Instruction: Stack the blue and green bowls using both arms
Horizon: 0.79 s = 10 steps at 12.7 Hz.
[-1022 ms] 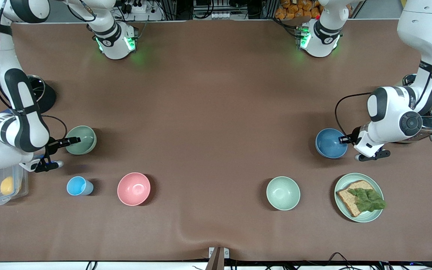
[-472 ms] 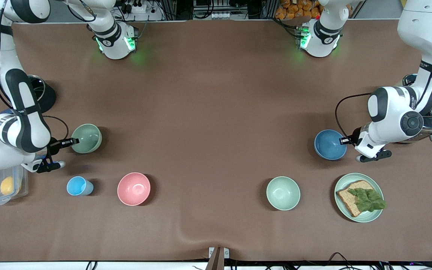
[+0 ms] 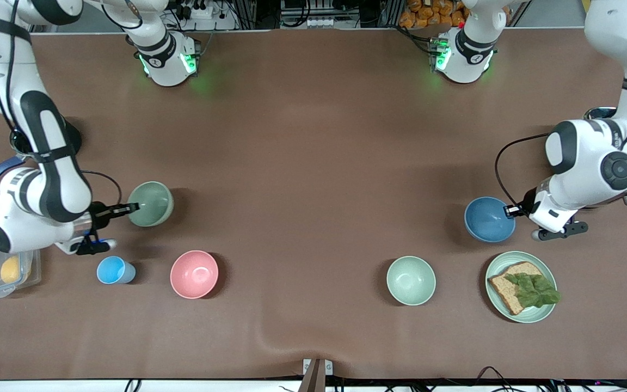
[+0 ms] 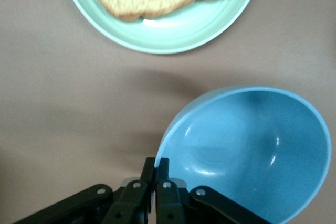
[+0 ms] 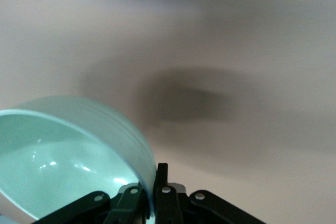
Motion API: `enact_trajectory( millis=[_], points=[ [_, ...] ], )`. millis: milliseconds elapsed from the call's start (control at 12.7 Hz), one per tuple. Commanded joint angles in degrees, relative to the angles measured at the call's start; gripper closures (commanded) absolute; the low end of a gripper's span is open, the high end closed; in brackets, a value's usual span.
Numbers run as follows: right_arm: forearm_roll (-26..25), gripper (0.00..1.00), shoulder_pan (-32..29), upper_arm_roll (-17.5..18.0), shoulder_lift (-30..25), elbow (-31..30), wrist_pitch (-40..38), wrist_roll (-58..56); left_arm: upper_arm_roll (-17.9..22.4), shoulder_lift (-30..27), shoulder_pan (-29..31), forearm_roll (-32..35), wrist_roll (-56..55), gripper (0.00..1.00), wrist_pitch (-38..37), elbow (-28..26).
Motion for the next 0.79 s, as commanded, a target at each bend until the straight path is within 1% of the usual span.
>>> enact_trajectory(
  millis=[0,79,236,393,472,551,708],
  points=[
    [3.69,1.00,3.61,0.40,-2.10,-0.61,-0.99,7.87,-2.18,-2.26,0.19,-0.62,0.24,1.00,-7.58,4.81],
    [4.83,1.00,4.68,0.49,-2.10,-0.35,-0.99,11.56,-2.36,-2.26,0.11,-0.62,0.15,1.00,-10.49,7.10],
    [11.75,1.00,7.66,0.40,-2.19,-0.35,-1.17,15.97,-3.58,-2.69,0.28,-0.62,0.32,1.00,-14.02,9.49],
    [14.23,1.00,10.73,0.49,-2.53,-0.35,-0.64,21.94,-3.85,-3.48,0.02,-0.62,0.06,1.00,-15.96,11.42],
    [15.46,1.00,12.93,0.40,-3.23,-0.35,-0.20,25.19,-4.64,-3.57,0.02,-0.62,-0.12,1.00,-17.10,12.13],
    [16.00,1.00,14.86,0.40,-3.42,-0.26,1.11,29.05,-5.51,-3.75,0.10,-0.70,-0.47,1.00,-17.81,12.66],
    [16.53,1.00,19.86,0.49,-3.42,-0.17,5.40,35.82,-6.49,-4.10,-0.51,-0.62,-0.73,1.00,-20.96,15.72]
  ],
)
